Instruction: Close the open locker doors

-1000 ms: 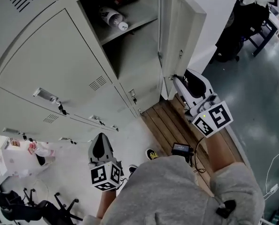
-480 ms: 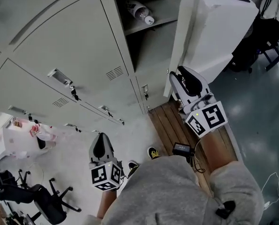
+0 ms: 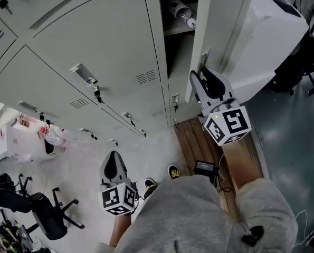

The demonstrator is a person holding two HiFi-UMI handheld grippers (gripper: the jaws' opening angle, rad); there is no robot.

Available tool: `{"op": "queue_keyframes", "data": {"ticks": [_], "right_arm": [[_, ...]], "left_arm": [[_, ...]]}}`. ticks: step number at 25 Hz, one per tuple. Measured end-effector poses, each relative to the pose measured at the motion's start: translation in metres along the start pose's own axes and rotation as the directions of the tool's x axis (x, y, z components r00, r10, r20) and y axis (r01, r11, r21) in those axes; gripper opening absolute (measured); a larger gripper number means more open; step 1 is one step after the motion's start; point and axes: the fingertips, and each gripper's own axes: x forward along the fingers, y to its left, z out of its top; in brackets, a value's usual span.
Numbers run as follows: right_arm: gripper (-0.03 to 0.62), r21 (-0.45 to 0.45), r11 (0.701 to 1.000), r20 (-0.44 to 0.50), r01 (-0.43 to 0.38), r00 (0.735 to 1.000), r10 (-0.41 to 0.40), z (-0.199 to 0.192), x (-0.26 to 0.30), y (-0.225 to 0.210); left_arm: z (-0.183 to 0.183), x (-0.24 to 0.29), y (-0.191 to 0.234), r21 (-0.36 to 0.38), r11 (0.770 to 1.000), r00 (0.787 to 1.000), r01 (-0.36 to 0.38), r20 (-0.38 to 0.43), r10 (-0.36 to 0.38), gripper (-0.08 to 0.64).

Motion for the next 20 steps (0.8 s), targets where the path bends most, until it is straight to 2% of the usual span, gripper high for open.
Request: {"op": "queue_keyframes", "data": {"ticks": [12,20], "right_arm": [[0.124,0.007,0.998,-0.043,-0.061,0.997,0.061,-0.01,0.055,0.008],[0.12,-0.045,0.996,-0.093,-0.083,0.993,0.078,-0.014,0.087,0.008]], "left_arm": [[-0.002,-0.014,0.036,-0.031,0.992,0.993,-0.119,-0.002,0.119,0.009],[-0.002,-0.013,0.043,-0.04,0.989,0.99,-0.143,-0.005,0.143,0.009]]}}
